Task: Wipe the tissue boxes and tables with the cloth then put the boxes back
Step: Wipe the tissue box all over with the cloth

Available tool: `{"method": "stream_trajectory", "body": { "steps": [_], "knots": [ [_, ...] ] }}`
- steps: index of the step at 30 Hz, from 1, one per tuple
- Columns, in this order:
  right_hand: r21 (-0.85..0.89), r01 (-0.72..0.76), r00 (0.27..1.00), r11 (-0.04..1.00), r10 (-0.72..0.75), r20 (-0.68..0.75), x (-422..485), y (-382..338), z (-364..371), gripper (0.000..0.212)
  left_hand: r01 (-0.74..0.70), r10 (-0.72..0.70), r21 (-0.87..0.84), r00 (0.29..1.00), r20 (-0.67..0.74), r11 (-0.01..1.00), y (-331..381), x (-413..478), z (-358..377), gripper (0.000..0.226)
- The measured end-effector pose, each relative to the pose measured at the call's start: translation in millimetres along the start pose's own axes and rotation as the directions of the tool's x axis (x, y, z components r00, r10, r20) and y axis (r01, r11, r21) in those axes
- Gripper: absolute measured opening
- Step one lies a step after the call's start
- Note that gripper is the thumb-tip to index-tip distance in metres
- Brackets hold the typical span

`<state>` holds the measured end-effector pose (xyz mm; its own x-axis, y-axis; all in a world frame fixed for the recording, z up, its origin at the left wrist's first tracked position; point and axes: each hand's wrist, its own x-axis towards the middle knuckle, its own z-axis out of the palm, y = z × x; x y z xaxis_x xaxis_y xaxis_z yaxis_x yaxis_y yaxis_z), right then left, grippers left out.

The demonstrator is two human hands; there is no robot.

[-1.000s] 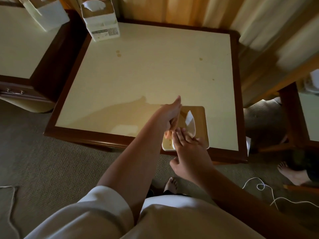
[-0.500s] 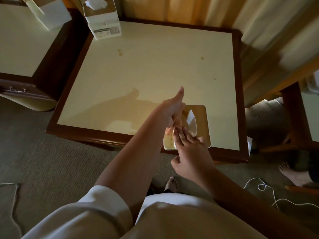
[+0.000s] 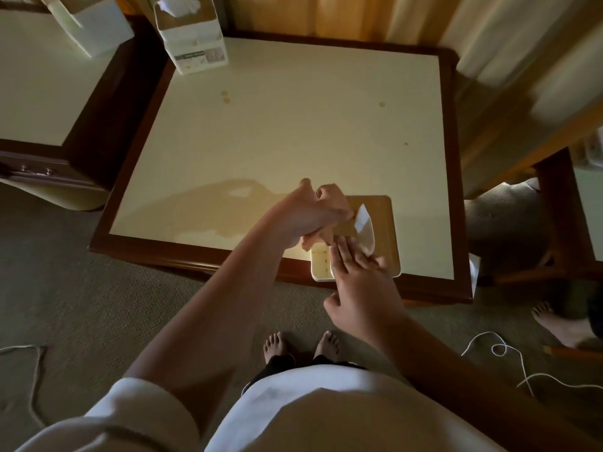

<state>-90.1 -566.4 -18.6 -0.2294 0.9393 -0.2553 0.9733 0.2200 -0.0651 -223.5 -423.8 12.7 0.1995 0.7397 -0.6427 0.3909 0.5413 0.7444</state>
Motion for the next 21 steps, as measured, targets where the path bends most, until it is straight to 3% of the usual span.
{"method": "stream_trajectory", "body": {
  "steps": [4, 7, 10, 13, 16, 21],
  "knots": [
    [0.005, -0.01, 0.999, 1.0, 0.01, -0.042, -7.6, -4.0, 6.6, 0.107, -0.022, -0.016, -0.24, 0.988, -0.154, 0.97, -26.0, -10.9, -35.3, 0.075],
    [0.036, 0.001, 0.999, 0.999, 0.001, -0.05, -17.4, -5.6, 15.9, 0.115, -0.086, -0.056, -0.528, 0.967, -0.247, 0.845, -48.0, -16.2, -54.2, 0.045],
    [0.042, 0.011, 0.999, 0.999, -0.009, -0.052, -21.0, -5.4, 24.0, 0.118, -0.135, -0.068, -0.636, 0.956, -0.285, 0.759, -69.0, -25.0, -57.1, 0.038],
    [0.034, 0.0, 0.999, 0.999, 0.002, -0.054, -21.1, -6.3, 28.9, 0.118, -0.175, -0.064, -0.664, 0.946, -0.319, 0.727, -79.8, -33.5, -51.3, 0.032],
    [0.024, -0.006, 0.997, 1.0, 0.007, -0.076, -20.4, -7.4, 32.6, 0.117, -0.237, 0.001, -0.605, 0.932, -0.364, 0.76, -84.3, -40.8, -42.0, 0.028],
    [0.026, -0.012, 0.994, 1.0, 0.014, -0.108, -19.1, -8.5, 34.4, 0.117, -0.418, 0.258, -0.308, 0.856, -0.447, 0.855, -82.2, -41.0, -22.5, 0.025]
  ]
}}
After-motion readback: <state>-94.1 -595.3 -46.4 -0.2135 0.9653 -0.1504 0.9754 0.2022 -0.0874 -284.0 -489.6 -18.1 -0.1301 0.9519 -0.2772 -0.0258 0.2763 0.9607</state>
